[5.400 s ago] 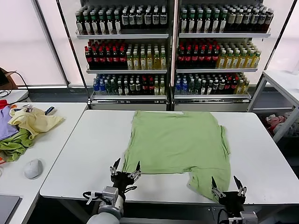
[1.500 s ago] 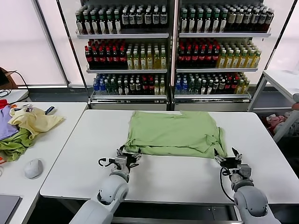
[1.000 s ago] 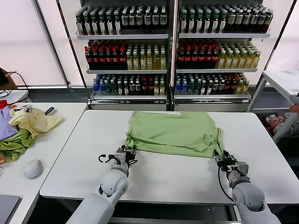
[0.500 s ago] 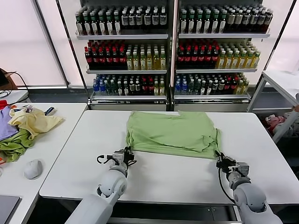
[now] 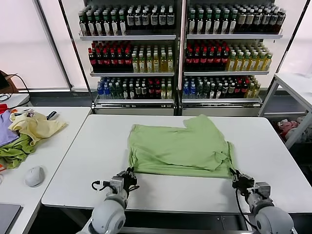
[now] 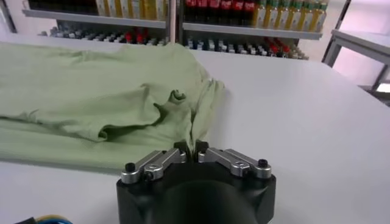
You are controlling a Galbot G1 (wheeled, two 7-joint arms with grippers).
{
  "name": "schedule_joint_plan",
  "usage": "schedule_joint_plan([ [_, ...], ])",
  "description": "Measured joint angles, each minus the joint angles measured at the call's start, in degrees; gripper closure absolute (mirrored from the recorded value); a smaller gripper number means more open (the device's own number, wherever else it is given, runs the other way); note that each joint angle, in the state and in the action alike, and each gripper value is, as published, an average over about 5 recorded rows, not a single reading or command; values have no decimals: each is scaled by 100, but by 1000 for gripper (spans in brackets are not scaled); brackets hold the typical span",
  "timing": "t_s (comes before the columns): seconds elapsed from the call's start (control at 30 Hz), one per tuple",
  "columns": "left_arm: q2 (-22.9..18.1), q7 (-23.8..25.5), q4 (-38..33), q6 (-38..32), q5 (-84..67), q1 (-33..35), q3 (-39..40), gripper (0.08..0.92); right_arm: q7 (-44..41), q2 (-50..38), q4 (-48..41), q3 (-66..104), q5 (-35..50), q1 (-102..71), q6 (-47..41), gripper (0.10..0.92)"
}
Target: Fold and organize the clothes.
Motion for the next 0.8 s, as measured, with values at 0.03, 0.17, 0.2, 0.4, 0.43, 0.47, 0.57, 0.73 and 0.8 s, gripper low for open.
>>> schedule_joint_plan([
  [0.03, 19, 16, -135, 1, 47, 156, -30, 877, 0, 1, 68, 31, -45, -81, 3, 855],
  [0.17, 106, 103, -621, 20, 240, 712, -165, 862, 13, -11, 277, 117, -195, -299, 30, 802],
  [0.2, 131, 128, -723, 27, 282, 821, -204, 851, 20, -19, 323, 139, -219, -333, 42, 777],
  [0.4, 304, 284, -1206, 45, 419, 1242, -492, 696, 112, -90, 558, 262, -229, -395, 178, 604],
  [0.43, 338, 315, -1262, 47, 426, 1284, -549, 670, 137, -106, 580, 270, -204, -378, 200, 570],
  [0.47, 376, 350, -1309, 49, 427, 1318, -611, 635, 164, -123, 595, 273, -171, -351, 216, 544],
  [0.57, 501, 457, -1398, 53, 393, 1370, -805, 549, 260, -178, 610, 241, -52, -192, 232, 457],
  [0.73, 683, 550, -1398, 30, 233, 1225, -1023, 410, 451, -255, 426, 7, 162, 396, 169, 310],
  [0.8, 712, 542, -1302, 1, 143, 1042, -1032, 350, 525, -260, 249, -172, 230, 740, 115, 262],
])
